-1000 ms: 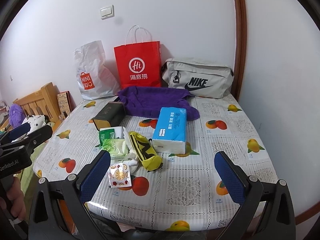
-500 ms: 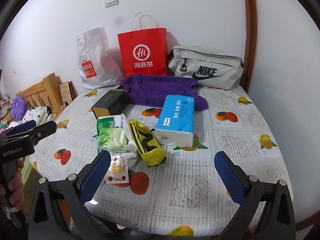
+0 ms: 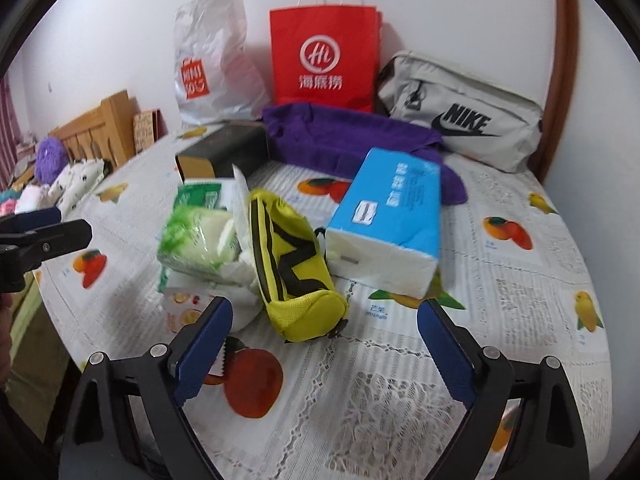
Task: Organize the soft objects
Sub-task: 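Grasp the yellow pouch with the right tool while the left tool approaches the green wipes pack, then close the left tool on the green-leaf wipes pack and lift it, then carry the wipes pack with the left tool while the right tool carries the yellow pouch to the purple towel, then release the wipes pack onto the purple towel with the left tool while the right tool releases the pouch, then grasp the black watch strap with the right tool and lift it, then grasp the white gloves with the left tool and lift them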
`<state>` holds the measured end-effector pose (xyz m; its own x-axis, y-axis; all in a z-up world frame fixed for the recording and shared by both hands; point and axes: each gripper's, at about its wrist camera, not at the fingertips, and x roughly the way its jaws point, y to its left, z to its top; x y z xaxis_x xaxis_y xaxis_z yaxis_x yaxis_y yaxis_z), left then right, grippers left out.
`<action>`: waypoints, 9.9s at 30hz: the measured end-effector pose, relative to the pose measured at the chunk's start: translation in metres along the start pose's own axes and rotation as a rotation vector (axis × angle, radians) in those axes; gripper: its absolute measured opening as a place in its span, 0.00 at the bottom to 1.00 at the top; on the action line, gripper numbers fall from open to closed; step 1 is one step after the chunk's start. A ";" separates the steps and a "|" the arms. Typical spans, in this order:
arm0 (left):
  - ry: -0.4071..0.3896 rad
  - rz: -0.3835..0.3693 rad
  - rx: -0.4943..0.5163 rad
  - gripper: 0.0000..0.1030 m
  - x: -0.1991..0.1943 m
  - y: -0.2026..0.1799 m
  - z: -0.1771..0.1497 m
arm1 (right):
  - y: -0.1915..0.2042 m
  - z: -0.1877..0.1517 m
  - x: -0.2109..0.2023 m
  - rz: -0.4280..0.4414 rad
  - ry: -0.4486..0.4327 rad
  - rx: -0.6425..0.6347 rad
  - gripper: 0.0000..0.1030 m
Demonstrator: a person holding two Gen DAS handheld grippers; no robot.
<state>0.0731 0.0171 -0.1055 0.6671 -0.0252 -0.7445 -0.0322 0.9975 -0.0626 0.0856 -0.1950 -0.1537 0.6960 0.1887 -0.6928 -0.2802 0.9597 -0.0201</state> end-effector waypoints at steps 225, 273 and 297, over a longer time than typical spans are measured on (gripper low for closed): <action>0.229 -0.127 -0.136 0.87 0.097 0.037 0.016 | -0.009 0.001 0.050 0.208 0.202 0.109 0.56; 0.200 -0.220 -0.049 0.87 0.078 0.013 0.007 | -0.038 -0.006 -0.021 0.199 0.036 0.175 0.20; 0.194 -0.241 0.138 0.24 0.079 -0.027 -0.012 | -0.057 -0.033 -0.012 0.167 0.079 0.230 0.20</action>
<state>0.1178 -0.0126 -0.1701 0.4890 -0.2607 -0.8324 0.2196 0.9604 -0.1717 0.0710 -0.2588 -0.1683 0.5968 0.3400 -0.7268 -0.2228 0.9404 0.2569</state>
